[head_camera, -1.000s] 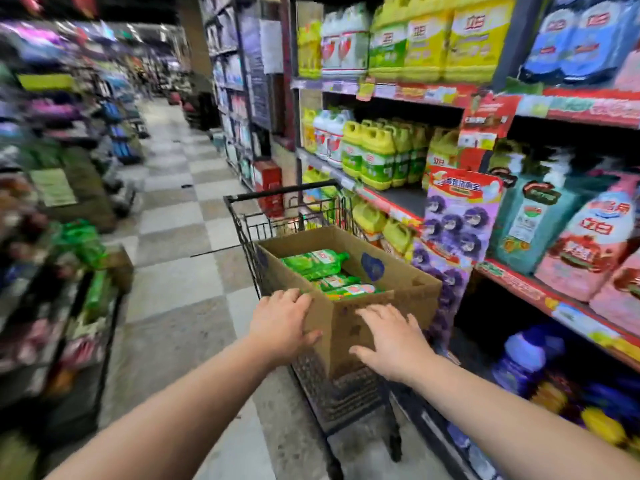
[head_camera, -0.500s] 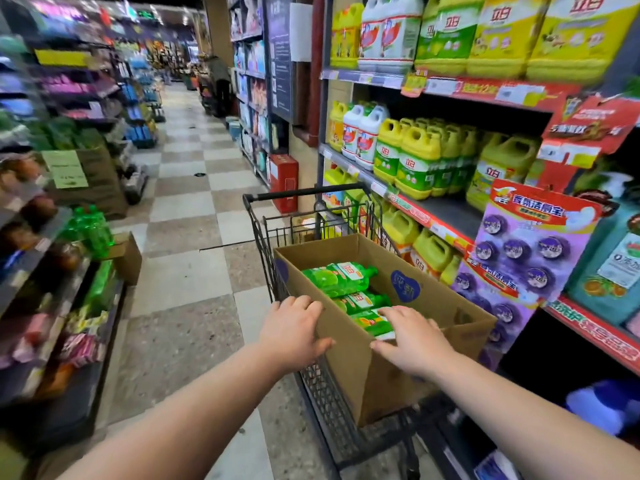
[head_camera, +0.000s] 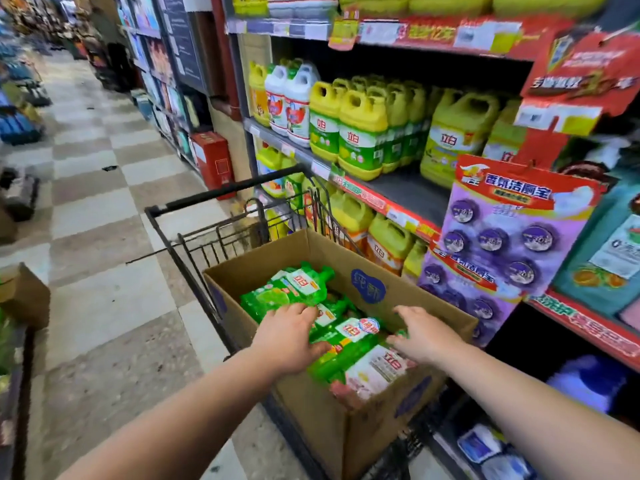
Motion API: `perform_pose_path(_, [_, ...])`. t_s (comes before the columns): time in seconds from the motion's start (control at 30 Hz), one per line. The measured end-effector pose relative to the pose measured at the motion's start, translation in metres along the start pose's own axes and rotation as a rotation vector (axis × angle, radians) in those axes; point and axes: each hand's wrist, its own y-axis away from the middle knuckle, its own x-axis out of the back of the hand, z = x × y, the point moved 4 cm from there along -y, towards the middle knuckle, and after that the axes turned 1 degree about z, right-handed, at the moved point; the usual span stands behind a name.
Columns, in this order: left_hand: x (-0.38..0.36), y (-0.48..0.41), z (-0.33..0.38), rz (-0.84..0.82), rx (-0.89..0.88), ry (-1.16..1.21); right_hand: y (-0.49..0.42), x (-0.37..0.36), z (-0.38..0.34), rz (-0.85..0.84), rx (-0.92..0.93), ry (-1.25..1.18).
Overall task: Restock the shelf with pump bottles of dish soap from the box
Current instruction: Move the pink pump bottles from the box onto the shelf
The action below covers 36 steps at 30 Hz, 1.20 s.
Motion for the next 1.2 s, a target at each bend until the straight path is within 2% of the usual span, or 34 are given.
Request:
perform_pose_path(0.17, [-0.032, -0.048, 0.025, -0.155, -0.121, 0.053, -0.011, -0.014, 0.021, -0.003, -0.128, -0.059])
perform_pose_path(0.3, [-0.047, -0.085, 0.038, -0.192, -0.256, 0.048, -0.021, -0.030, 0.021, -0.035, -0.212, -0.113])
perform_pose_path(0.6, [-0.063, -0.179, 0.025, -0.289, -0.539, 0.116, -0.078, -0.061, 0.015, -0.040, -0.591, -0.318])
perform_pose_path(0.7, [-0.072, -0.204, 0.018, -0.324, -0.572, 0.183, -0.091, -0.068, 0.030, 0.048, -0.824, -0.434])
perform_pose_path(0.83, [-0.091, -0.221, 0.019, -0.424, -0.593, 0.298, -0.100, -0.087, 0.050, 0.052, -1.008, -0.569])
perform_pose_path(1.07, [-0.128, -0.215, 0.030, -0.607, -0.593, 0.375, -0.111, -0.115, 0.067, 0.026, -1.143, -0.702])
perform_pose_path(1.2, [-0.141, -0.207, 0.024, -0.662, -0.581, 0.366, -0.119, -0.120, 0.069, -0.015, -1.113, -0.650])
